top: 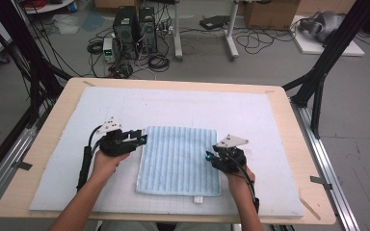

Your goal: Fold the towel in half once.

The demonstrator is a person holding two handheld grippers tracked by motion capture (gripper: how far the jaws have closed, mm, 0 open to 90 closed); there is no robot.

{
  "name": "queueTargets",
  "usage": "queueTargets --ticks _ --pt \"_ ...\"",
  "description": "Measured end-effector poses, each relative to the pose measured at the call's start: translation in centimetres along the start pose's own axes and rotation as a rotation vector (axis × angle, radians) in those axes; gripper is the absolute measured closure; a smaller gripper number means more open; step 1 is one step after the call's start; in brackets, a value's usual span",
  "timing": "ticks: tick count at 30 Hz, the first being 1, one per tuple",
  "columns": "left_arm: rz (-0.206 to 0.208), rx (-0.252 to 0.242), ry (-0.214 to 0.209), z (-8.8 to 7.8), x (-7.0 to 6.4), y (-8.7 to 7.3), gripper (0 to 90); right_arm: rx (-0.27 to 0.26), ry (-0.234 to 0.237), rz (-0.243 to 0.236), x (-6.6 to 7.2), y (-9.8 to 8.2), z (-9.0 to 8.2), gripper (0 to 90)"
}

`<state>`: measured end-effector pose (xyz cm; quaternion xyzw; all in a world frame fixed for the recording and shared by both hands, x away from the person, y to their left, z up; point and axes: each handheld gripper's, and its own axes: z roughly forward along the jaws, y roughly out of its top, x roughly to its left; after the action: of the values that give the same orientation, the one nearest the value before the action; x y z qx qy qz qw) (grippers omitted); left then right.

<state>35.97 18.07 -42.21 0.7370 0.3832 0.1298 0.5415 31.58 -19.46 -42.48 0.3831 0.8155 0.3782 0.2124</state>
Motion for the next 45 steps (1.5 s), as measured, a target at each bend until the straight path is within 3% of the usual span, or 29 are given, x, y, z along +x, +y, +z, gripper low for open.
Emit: queueTargets --ticks 4,7,10,14,17,21,26,30,33,37,40,42,45 --pt "0.011 0.023 0.026 2.2 0.8 0.9 68.1 -0.022 -0.023 0.063 -1.7 1.5 1.0 70.2" --pt "0.004 0.027 0.036 3.6 1.1 0.8 74.4 -0.017 -0.016 0.069 -2.7 2.3 1.9 79.9" --pt "-0.011 0.092 0.049 5.0 1.6 0.6 78.4 0.014 -0.003 0.078 -3.4 2.9 3.1 80.7" --pt "-0.017 0.169 0.103 6.3 1.8 0.2 79.5 0.065 0.007 0.093 -3.9 3.0 4.9 80.3" --pt "-0.027 0.192 0.132 6.8 1.8 0.0 79.0 0.118 -0.012 0.093 -4.3 2.5 5.8 79.4" --pt "-0.042 0.189 0.156 6.8 1.9 0.0 78.9 0.114 -0.038 0.097 -4.7 2.3 5.8 76.6" --pt "-0.045 0.190 0.140 6.6 2.2 0.1 73.7 0.101 -0.046 0.121 -5.1 2.2 5.6 70.6" --pt "-0.112 0.151 0.085 5.6 2.3 0.3 53.2 0.018 -0.030 0.132 -5.2 2.3 3.9 58.3" --pt "-0.093 0.074 0.054 4.4 1.9 0.7 44.8 -0.049 -0.006 0.171 -5.1 2.3 2.3 46.2" --pt "-0.084 0.007 0.021 2.9 1.1 1.4 24.2 -0.094 -0.014 0.161 -4.7 2.2 0.7 30.8" --pt "-0.021 -0.024 -0.012 1.7 0.4 1.6 22.7 -0.110 -0.030 0.135 -4.6 1.9 -0.3 22.8" --pt "-0.017 -0.070 -0.032 1.0 0.1 1.6 21.7 -0.119 -0.043 0.114 -4.6 1.6 -0.9 19.8" --pt "0.006 -0.092 -0.045 0.2 -0.3 1.5 22.6 -0.134 -0.039 0.086 -4.6 1.0 -1.7 14.5"
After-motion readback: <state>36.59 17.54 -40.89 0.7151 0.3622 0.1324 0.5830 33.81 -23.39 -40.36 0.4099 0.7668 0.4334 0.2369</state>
